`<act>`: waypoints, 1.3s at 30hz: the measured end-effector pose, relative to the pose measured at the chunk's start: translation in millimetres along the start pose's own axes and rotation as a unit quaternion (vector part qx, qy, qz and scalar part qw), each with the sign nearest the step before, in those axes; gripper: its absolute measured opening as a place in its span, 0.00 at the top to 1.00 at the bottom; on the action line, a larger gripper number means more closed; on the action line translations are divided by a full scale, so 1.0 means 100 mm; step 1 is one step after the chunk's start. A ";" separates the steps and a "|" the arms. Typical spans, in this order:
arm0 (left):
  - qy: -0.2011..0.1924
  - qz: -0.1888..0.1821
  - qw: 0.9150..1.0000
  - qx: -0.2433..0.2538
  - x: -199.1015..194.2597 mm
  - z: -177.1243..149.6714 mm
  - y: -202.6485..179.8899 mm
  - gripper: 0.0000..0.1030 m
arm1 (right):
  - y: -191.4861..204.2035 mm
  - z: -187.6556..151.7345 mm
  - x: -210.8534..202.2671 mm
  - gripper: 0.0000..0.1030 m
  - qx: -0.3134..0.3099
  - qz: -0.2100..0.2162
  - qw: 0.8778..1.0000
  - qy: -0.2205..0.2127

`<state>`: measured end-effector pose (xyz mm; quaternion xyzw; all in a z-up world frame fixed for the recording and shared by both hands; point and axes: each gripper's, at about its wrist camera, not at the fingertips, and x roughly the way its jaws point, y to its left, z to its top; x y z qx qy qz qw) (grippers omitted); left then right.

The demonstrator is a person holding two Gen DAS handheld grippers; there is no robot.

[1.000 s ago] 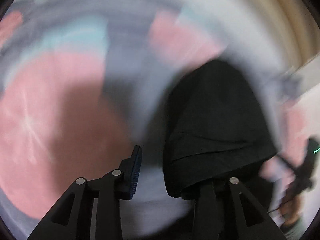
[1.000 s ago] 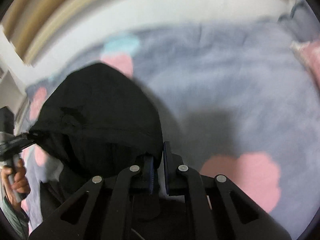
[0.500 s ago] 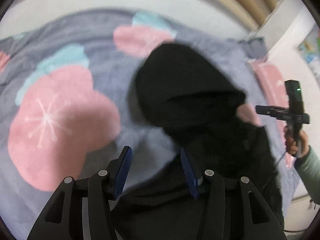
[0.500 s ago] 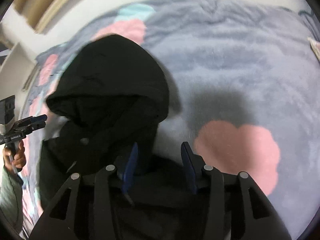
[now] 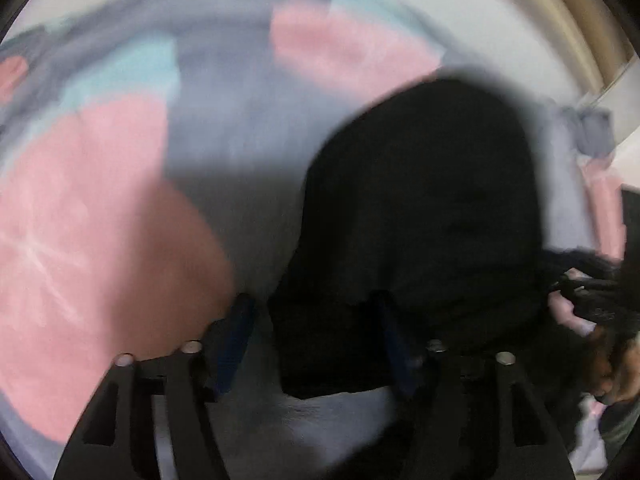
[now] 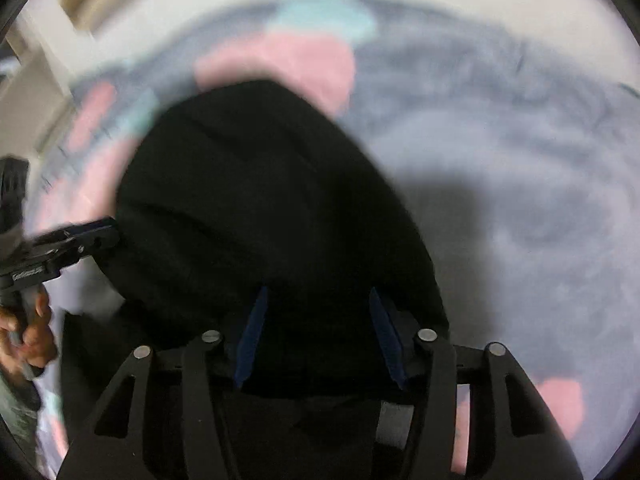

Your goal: Fold large clothes

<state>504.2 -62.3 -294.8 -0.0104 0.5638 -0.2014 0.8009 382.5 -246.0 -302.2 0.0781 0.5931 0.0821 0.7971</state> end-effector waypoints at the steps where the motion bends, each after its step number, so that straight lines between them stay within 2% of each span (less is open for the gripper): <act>1: -0.012 -0.003 1.000 0.000 -0.02 -0.02 -0.01 0.34 | 0.01 -0.05 0.02 0.47 -0.002 -0.003 1.000 -0.006; 4: -0.031 -0.038 0.999 -0.022 -0.17 -0.01 0.04 0.34 | -0.01 -0.06 -0.05 0.47 -0.005 0.001 1.000 -0.012; 7: -0.063 -0.071 0.995 -0.015 -0.46 -0.05 0.05 0.35 | 0.01 -0.06 -0.29 0.47 -0.025 0.012 0.999 -0.016; 10: -0.131 -0.099 0.986 0.004 -0.94 -0.10 -0.03 0.35 | 0.05 0.02 -0.74 0.46 -0.036 0.060 0.995 -0.072; 11: -0.165 -0.095 0.982 0.006 -1.12 -0.08 -0.10 0.35 | 0.08 0.10 -0.89 0.46 -0.037 0.071 0.992 -0.096; 13: -0.210 -0.091 0.974 0.009 -1.31 -0.04 -0.24 0.35 | 0.14 0.29 -1.04 0.46 -0.037 0.080 0.988 -0.126; 14: -0.217 -0.089 0.972 0.012 -1.31 0.01 -0.30 0.35 | 0.19 0.42 -1.04 0.46 -0.039 0.082 0.986 -0.136; 16: -0.197 -0.075 0.977 0.018 -1.08 0.16 -0.41 0.35 | 0.26 0.65 -0.89 0.47 -0.038 0.058 0.988 -0.136; 19: -0.123 -0.051 0.991 -0.005 -0.45 0.28 -0.37 0.35 | 0.22 0.86 -0.46 0.47 -0.014 0.053 0.994 -0.098; 22: -0.070 -0.046 0.995 -0.063 0.09 0.33 -0.18 0.35 | 0.18 0.90 0.12 0.50 0.001 0.017 0.999 -0.045; 23: -0.068 -0.045 0.995 -0.065 0.14 0.33 -0.16 0.35 | 0.13 0.86 0.33 0.57 0.015 0.014 1.000 -0.021; 24: -0.069 -0.039 0.995 -0.056 0.17 0.35 -0.18 0.35 | 0.08 0.82 0.41 0.60 0.024 0.020 0.999 -0.013; 26: -0.069 -0.014 0.997 -0.025 0.18 0.37 -0.28 0.35 | -0.02 0.75 0.40 0.61 0.041 0.040 0.998 -0.028; 28: -0.076 -0.009 0.997 -0.010 0.10 0.33 -0.34 0.35 | -0.07 0.73 0.35 0.61 0.050 0.052 0.997 -0.028; 29: -0.079 -0.015 0.997 -0.010 0.05 0.32 -0.33 0.35 | -0.08 0.71 0.29 0.61 0.049 0.053 0.997 -0.028; 32: -0.099 -0.078 0.992 -0.022 -0.29 0.27 -0.24 0.35 | -0.11 0.67 0.02 0.59 0.037 0.070 0.996 -0.036; 33: -0.107 -0.092 0.990 -0.019 -0.46 0.22 -0.21 0.35 | -0.12 0.57 -0.17 0.59 0.027 0.084 0.995 -0.046; 36: -0.126 -0.106 0.986 0.003 -0.77 0.09 -0.24 0.35 | -0.13 0.38 -0.57 0.59 -0.005 0.079 0.995 -0.055; 39: -0.111 -0.112 0.987 0.015 -0.77 0.02 -0.30 0.35 | -0.23 0.15 -0.70 0.58 -0.004 0.079 0.996 -0.038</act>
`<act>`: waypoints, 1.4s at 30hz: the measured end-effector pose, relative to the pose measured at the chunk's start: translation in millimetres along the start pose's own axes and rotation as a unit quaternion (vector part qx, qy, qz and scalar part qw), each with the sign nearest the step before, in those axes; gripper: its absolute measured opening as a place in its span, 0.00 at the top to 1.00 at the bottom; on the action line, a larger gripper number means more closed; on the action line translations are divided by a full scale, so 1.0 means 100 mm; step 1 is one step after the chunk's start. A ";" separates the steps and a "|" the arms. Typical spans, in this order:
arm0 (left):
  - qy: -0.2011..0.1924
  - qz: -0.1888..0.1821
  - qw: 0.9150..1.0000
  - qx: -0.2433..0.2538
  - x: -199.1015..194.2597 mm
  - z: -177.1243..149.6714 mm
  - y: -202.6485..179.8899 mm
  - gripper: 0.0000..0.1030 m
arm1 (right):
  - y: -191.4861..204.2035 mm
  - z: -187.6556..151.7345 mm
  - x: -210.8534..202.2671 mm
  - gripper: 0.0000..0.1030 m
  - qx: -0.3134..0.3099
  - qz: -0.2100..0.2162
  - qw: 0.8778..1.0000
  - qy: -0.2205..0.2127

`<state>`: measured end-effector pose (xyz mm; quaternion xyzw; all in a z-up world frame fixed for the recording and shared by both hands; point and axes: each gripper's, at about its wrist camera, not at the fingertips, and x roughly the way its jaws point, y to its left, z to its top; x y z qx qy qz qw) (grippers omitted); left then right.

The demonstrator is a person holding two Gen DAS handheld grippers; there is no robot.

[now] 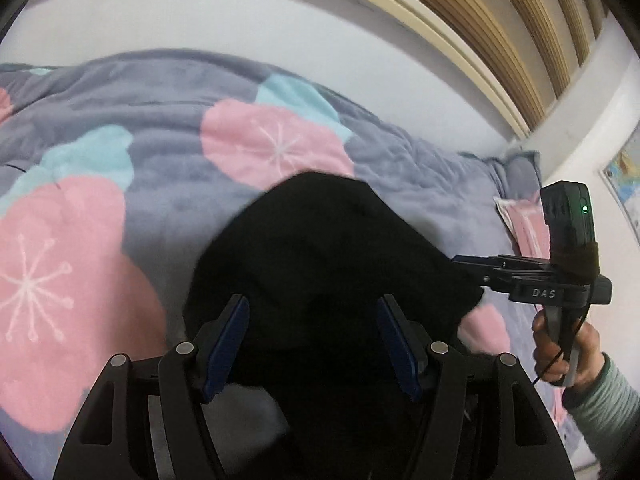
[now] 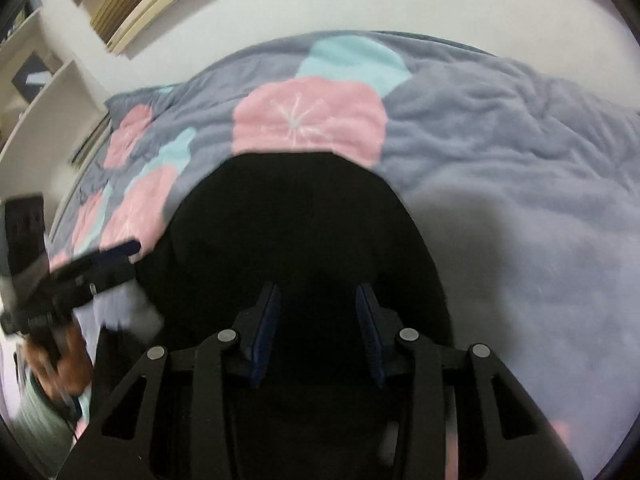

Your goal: Fold large clothes

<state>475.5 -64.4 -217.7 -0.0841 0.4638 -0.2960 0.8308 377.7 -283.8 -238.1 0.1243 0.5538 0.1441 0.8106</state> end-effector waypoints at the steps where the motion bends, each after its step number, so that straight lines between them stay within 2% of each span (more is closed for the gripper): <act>1: 0.006 0.008 1.000 -0.001 0.04 -0.03 0.01 0.35 | -0.03 -0.03 0.03 0.58 0.005 0.000 1.000 0.010; 4: 0.050 0.046 0.997 -0.026 0.39 -0.15 0.14 0.35 | -0.19 -0.17 0.25 0.58 0.007 -0.033 0.998 0.047; 5: 0.060 0.051 0.996 -0.035 0.49 -0.19 0.18 0.35 | -0.22 -0.20 0.37 0.58 0.013 -0.032 0.998 0.059; 8: 0.058 0.062 0.996 -0.031 0.65 -0.26 0.20 0.34 | -0.28 -0.25 0.60 0.58 0.022 -0.023 0.997 0.066; 11: 0.056 0.063 0.996 -0.024 0.65 -0.26 0.18 0.33 | -0.25 -0.25 0.62 0.57 0.012 -0.028 0.998 0.055; 16: 0.047 0.039 0.998 -0.014 0.44 -0.23 0.16 0.33 | -0.30 -0.25 0.50 0.57 0.010 -0.009 0.999 0.047; 19: 0.040 0.015 0.999 0.002 0.17 -0.10 0.12 0.33 | -0.29 -0.20 0.32 0.54 0.004 0.001 0.999 0.041; 22: 0.015 -0.018 1.000 0.015 -0.13 0.13 0.14 0.32 | -0.24 -0.09 0.09 0.51 -0.009 0.018 1.000 0.016; 24: 0.009 -0.037 0.999 0.021 -0.20 0.31 0.18 0.28 | -0.21 0.02 -0.01 0.29 -0.017 0.017 1.000 -0.003; 25: 0.012 -0.042 0.999 0.023 -0.19 0.38 0.21 0.23 | -0.20 0.06 -0.05 0.26 -0.021 0.012 1.000 -0.013; 31: 0.062 -0.062 0.996 -0.003 0.23 0.68 0.50 0.23 | -0.22 0.44 0.21 0.25 -0.032 0.010 0.999 -0.012; 33: 0.086 -0.073 0.994 -0.005 0.45 0.72 0.52 0.23 | -0.29 0.55 0.38 0.25 -0.035 -0.004 0.999 -0.009; 35: 0.121 -0.096 0.988 -0.004 0.67 0.70 0.56 0.23 | -0.36 0.64 0.58 0.25 -0.025 0.010 0.999 0.021; 37: 0.138 -0.103 0.985 -0.010 0.84 0.68 0.55 0.23 | -0.45 0.68 0.78 0.25 -0.001 0.045 0.997 0.054; 38: 0.135 -0.096 0.986 -0.004 0.87 0.67 0.53 0.23 | -0.46 0.68 0.86 0.26 0.003 0.053 0.996 0.065; 39: 0.127 -0.089 0.988 0.007 0.88 0.66 0.49 0.33 | -0.44 0.67 0.92 0.37 -0.002 0.055 0.996 0.073; 40: 0.121 -0.081 0.989 0.013 0.86 0.66 0.46 0.61 | -0.40 0.65 0.95 0.46 -0.011 0.055 0.995 0.078; 41: 0.117 -0.075 0.990 0.020 0.83 0.65 0.44 0.72 | -0.33 0.63 0.94 0.58 -0.026 0.044 0.996 0.078; 42: 0.110 -0.076 0.991 0.029 0.75 0.63 0.41 0.77 | -0.23 0.59 0.87 0.78 -0.045 0.041 0.996 0.072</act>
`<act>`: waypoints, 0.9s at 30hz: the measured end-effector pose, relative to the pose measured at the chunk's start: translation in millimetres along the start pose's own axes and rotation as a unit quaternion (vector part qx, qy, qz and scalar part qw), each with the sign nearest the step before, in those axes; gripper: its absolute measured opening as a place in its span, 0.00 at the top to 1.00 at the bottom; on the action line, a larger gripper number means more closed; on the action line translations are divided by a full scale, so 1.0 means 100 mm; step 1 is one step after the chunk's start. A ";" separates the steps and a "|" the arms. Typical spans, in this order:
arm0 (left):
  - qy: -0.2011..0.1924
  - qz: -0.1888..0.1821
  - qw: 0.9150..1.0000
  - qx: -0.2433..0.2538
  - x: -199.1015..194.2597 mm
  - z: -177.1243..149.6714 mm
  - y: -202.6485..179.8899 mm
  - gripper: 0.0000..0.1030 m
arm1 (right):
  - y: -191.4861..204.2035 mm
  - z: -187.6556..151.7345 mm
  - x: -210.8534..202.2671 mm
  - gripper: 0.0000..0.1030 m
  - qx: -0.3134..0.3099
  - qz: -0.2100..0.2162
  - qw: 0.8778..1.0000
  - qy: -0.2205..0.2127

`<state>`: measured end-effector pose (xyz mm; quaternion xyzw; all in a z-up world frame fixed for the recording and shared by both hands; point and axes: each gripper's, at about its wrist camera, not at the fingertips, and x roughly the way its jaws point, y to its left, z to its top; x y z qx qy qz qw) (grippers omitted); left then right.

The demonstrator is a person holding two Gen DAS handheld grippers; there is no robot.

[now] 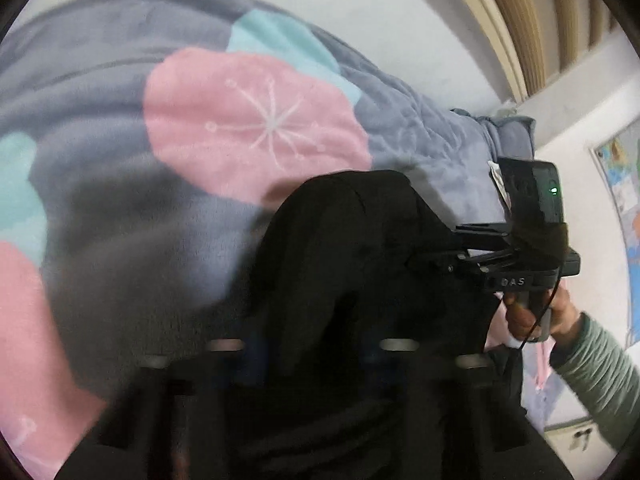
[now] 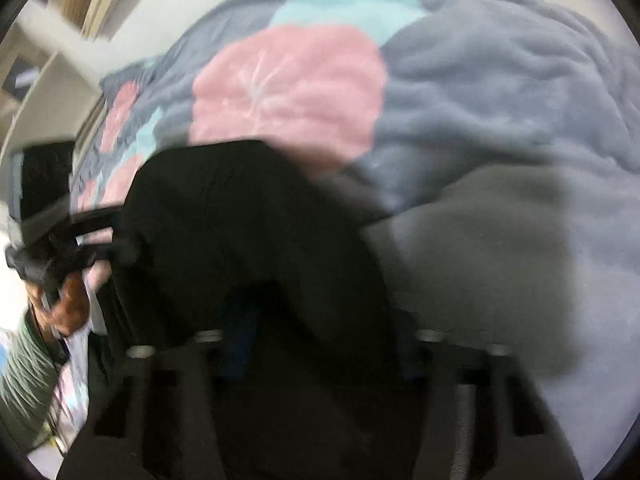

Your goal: Fold large clothes

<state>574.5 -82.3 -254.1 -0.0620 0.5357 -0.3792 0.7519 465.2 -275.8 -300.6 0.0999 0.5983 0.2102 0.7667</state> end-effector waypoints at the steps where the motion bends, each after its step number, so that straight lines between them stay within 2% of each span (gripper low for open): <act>1: -0.009 0.000 1.000 0.009 -0.08 -0.04 -0.04 0.79 | 0.08 -0.05 -0.07 0.84 -0.015 -0.001 1.000 -0.006; 5: -0.043 -0.004 0.998 0.041 -0.56 -0.26 -0.34 0.80 | 0.50 -0.31 -0.62 0.85 -0.069 -0.025 0.996 -0.052; 10: -0.076 0.008 0.993 0.089 -1.23 -0.77 -0.90 0.80 | 1.00 -0.83 -1.38 0.85 -0.101 -0.046 0.988 -0.107; 14: -0.083 0.024 0.990 0.113 -1.61 -1.29 -1.37 0.80 | 1.50 -1.48 -1.86 0.85 -0.123 -0.070 0.981 -0.135; 18: -0.079 0.019 0.990 0.114 -1.92 -1.90 -1.70 0.80 | 1.93 -2.21 -2.20 0.85 -0.132 -0.082 0.977 -0.145; 20: -0.073 0.009 0.991 0.109 -2.03 -2.23 -1.83 0.80 | 2.10 -2.54 -2.29 0.85 -0.133 -0.086 0.977 -0.144; 22: -0.053 0.015 0.993 0.103 -2.05 -2.63 -1.96 0.80 | 2.28 -2.95 -2.31 0.85 -0.133 -0.100 0.977 -0.134; 25: -0.027 0.026 0.997 0.070 -1.97 -3.19 -2.04 0.80 | 2.43 -3.42 -2.24 0.85 -0.114 -0.106 0.981 -0.117; 27: -0.007 0.023 0.999 0.032 -1.82 -3.51 -2.00 0.80 | 2.45 -3.73 -2.07 0.85 -0.082 -0.103 0.986 -0.098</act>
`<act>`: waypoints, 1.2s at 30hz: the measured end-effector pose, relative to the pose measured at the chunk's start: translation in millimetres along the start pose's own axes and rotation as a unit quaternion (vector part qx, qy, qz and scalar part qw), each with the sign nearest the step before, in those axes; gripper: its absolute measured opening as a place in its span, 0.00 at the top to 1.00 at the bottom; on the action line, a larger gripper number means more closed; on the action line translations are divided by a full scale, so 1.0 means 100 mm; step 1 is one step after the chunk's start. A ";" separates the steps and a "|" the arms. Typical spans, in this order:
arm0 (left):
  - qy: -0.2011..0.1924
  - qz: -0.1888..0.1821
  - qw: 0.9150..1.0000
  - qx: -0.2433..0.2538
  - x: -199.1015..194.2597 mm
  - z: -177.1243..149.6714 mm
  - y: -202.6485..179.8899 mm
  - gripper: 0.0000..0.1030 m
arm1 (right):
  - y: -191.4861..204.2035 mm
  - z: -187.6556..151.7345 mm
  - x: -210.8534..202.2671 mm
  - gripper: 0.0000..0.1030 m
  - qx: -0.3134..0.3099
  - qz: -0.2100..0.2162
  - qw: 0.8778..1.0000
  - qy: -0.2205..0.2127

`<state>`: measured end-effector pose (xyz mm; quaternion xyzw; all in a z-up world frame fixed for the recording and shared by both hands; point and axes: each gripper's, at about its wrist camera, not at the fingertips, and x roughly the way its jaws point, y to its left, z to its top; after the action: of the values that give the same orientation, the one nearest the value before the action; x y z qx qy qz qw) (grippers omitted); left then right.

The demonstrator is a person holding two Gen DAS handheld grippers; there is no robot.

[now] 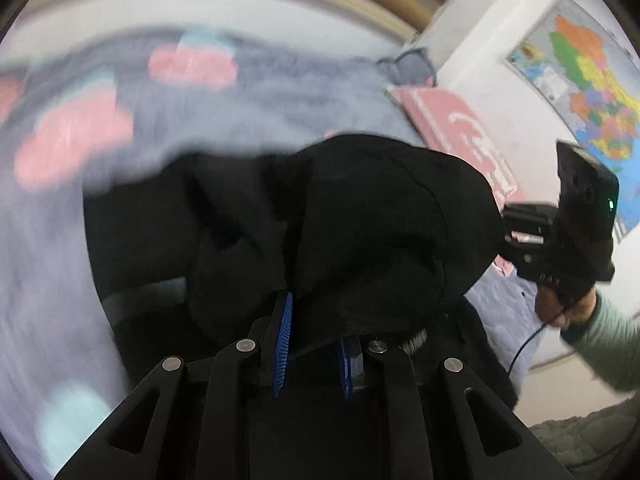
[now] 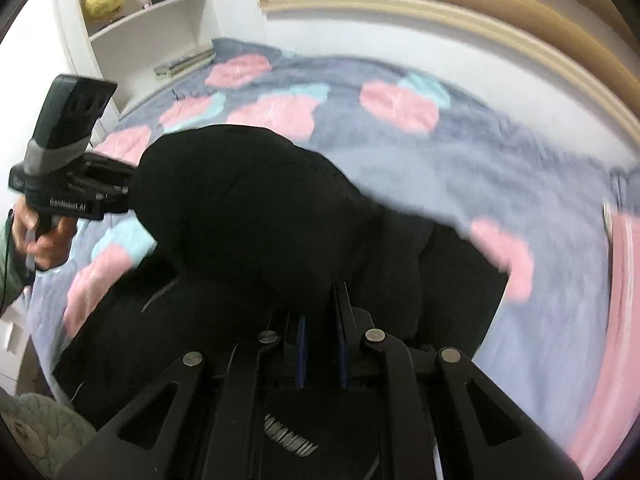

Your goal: Fold large clothes

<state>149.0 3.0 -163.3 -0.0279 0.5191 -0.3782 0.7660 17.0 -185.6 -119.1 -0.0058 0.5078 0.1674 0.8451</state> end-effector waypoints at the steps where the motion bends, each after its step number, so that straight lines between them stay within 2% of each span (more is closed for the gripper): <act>1: 0.009 0.001 1.000 -0.019 0.08 -0.13 0.03 0.80 | 0.02 -0.11 0.07 0.85 0.012 -0.003 1.000 0.010; 3: 0.022 0.007 0.998 -0.056 0.26 -0.37 0.11 0.80 | 0.00 -0.32 0.22 0.85 0.052 0.006 0.998 0.027; 6: 0.039 0.020 0.995 -0.087 0.42 -0.57 0.25 0.80 | -0.17 -0.51 0.51 0.85 0.108 0.006 0.991 0.074; 8: 0.035 0.006 0.994 -0.102 0.33 -0.60 0.30 0.80 | -0.30 -0.56 0.55 0.85 0.144 0.014 0.986 0.086; 10: 0.029 0.004 0.995 -0.097 0.15 -0.62 0.29 0.79 | -0.41 -0.57 0.48 0.84 0.165 0.015 0.982 0.086; 11: 0.032 0.012 0.995 -0.090 0.03 -0.61 0.28 0.79 | -0.47 -0.55 0.38 0.81 0.174 0.015 0.981 0.081; 13: 0.039 0.026 0.995 -0.084 -0.16 -0.58 0.27 0.78 | -0.56 -0.48 0.18 0.67 0.188 0.015 0.980 0.066; 14: 0.037 0.029 0.996 -0.080 -0.25 -0.55 0.26 0.78 | -0.59 -0.44 0.07 0.57 0.191 0.018 0.980 0.055; 15: 0.025 0.032 0.997 -0.071 -0.37 -0.46 0.24 0.76 | -0.62 -0.34 -0.06 0.53 0.190 0.020 0.981 0.035; 17: -0.003 0.045 0.997 -0.056 -0.57 -0.30 0.15 0.63 | -0.62 -0.12 -0.21 0.51 0.187 0.020 0.982 0.010; 18: -0.026 0.043 0.997 -0.051 -0.67 -0.17 0.11 0.50 | -0.60 0.01 -0.25 0.51 0.185 0.024 0.982 0.000; 19: -0.052 0.031 0.997 -0.047 -0.74 -0.01 0.07 0.43 | -0.54 0.20 -0.28 0.51 0.180 0.028 0.983 -0.012; 21: -0.089 -0.003 0.995 -0.053 -0.78 0.25 0.01 0.42 | -0.41 0.53 -0.29 0.50 0.164 0.032 0.985 -0.029; 22: -0.095 -0.017 0.994 -0.060 -0.73 0.39 0.00 0.43 | -0.34 0.72 -0.23 0.50 0.156 0.030 0.987 -0.034; 24: -0.089 -0.011 0.993 -0.071 -0.53 0.63 -0.01 0.43 | -0.25 0.95 -0.05 0.50 0.150 0.022 0.988 -0.022; 26: -0.061 -0.010 0.995 -0.079 -0.21 0.75 0.05 0.43 | -0.08 1.04 0.25 0.50 0.142 0.013 0.990 0.000; 27: -0.030 -0.029 0.995 -0.092 0.01 0.74 0.14 0.43 | -0.05 1.02 0.47 0.50 0.135 0.007 0.991 0.022; 29: 0.024 -0.041 0.993 -0.111 0.40 0.61 0.29 0.43 | -0.02 0.84 0.83 0.50 0.135 -0.004 0.988 0.073; 30: 0.046 -0.028 0.992 -0.116 0.58 0.49 0.31 0.44 | -0.03 0.68 1.06 0.50 0.139 -0.005 0.984 0.110; 32: 0.080 -0.017 0.988 -0.133 0.87 0.23 0.43 0.45 | -0.04 0.38 1.36 0.50 0.142 -0.012 0.979 0.148; 34: 0.088 -0.023 0.983 -0.158 1.08 0.02 0.56 0.46 | -0.05 0.12 1.54 0.51 0.152 -0.004 0.978 0.145; 36: 0.074 -0.018 0.985 -0.157 1.09 -0.02 0.55 0.46 | -0.04 0.03 1.55 0.51 0.160 -0.006 0.980 0.119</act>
<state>196.8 -23.4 -273.0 -0.1289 0.6266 -0.3072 0.7045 87.0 -145.7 -252.0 0.1063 0.6248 0.0769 0.7697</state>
